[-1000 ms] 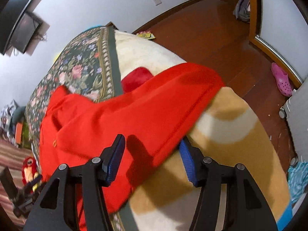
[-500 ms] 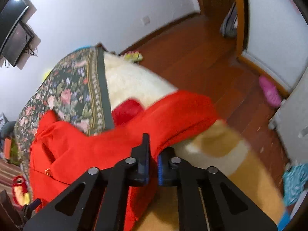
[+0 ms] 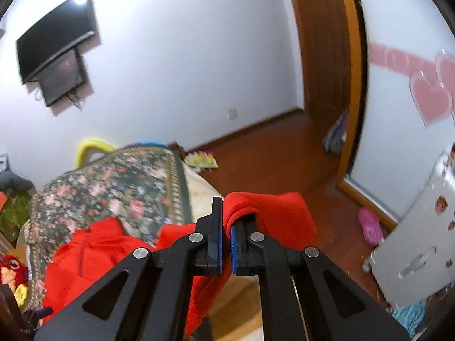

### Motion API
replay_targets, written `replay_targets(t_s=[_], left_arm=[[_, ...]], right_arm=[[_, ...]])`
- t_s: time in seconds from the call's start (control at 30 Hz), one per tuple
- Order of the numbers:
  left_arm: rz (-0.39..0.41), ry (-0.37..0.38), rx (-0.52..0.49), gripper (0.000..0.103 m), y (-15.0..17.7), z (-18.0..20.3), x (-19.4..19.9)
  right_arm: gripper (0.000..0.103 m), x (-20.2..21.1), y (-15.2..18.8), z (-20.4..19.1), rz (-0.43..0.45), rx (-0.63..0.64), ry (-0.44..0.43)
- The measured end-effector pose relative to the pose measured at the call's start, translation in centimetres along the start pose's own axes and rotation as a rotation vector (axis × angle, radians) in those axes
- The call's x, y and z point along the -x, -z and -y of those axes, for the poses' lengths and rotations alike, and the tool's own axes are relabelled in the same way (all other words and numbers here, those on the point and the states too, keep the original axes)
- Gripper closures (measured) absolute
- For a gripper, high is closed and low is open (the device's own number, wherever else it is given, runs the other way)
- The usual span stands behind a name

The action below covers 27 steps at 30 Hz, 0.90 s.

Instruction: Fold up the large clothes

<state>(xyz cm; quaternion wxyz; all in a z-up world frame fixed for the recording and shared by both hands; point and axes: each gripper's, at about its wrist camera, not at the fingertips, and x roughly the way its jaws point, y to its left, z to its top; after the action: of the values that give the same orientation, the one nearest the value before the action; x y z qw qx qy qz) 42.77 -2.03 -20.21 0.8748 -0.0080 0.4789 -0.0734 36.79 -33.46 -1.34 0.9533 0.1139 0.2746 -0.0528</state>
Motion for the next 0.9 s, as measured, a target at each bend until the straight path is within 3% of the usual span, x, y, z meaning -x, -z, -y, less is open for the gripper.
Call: replay_targets(t_s=[0.17, 0.27, 0.43, 0.63, 0.9], left_arm=[[0.039, -0.008, 0.003, 0.004, 1.2, -2.2, 2.7], [0.060, -0.032, -0.006, 0.004, 2.1, -3.6, 4.0], [0.091, -0.081, -0.024, 0.004, 3.5, -5.8, 6.0], [0.100, -0.089, 0.007, 0.004, 5.2, -9.0, 7.4], [0.079, -0.130, 0.037, 0.004, 7.3, -12.1, 7.7]], right_arm=[[0.099, 2.0, 0.4, -6.0, 0.012, 0.105, -0.084], [0.099, 2.3, 1.4, -9.7, -0.025, 0.163, -0.146], [0.099, 0.8, 4.6, -15.4, -0.146, 0.240, -0.231], [0.099, -3.0, 11.3, -21.6, -0.338, 0.333, -0.279], [0.099, -6.9, 20.2, -24.3, -0.572, 0.374, -0.269]])
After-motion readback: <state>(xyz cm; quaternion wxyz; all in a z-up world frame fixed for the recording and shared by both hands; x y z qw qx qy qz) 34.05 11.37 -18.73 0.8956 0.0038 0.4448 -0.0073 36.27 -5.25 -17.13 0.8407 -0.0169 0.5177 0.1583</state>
